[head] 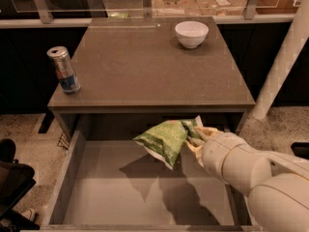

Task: Place green jalapeno chip bag into top drawer

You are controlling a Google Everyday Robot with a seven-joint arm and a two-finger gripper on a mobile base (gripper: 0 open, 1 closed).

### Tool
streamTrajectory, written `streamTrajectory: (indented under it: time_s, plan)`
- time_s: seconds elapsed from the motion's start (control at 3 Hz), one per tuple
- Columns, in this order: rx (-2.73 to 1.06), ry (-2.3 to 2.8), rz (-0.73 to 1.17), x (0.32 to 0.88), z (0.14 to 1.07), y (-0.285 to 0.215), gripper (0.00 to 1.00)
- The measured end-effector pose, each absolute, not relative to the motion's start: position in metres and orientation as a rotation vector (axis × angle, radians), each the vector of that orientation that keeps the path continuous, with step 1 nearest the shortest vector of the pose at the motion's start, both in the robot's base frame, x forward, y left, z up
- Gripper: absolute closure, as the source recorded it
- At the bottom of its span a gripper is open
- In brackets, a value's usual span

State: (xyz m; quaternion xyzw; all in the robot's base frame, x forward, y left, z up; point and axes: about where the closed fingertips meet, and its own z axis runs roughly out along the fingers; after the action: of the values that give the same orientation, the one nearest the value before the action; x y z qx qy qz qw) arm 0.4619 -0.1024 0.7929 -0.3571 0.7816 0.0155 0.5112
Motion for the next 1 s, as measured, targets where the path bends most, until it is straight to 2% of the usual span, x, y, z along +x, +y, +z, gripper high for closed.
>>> streamTrajectory:
  time_s: [0.33, 1.0]
  plan:
    - [-0.760, 1.858, 0.127, 0.448, 0.761, -0.123, 1.00]
    - [-0.755, 1.904, 0.138, 0.436, 0.731, -0.137, 1.00]
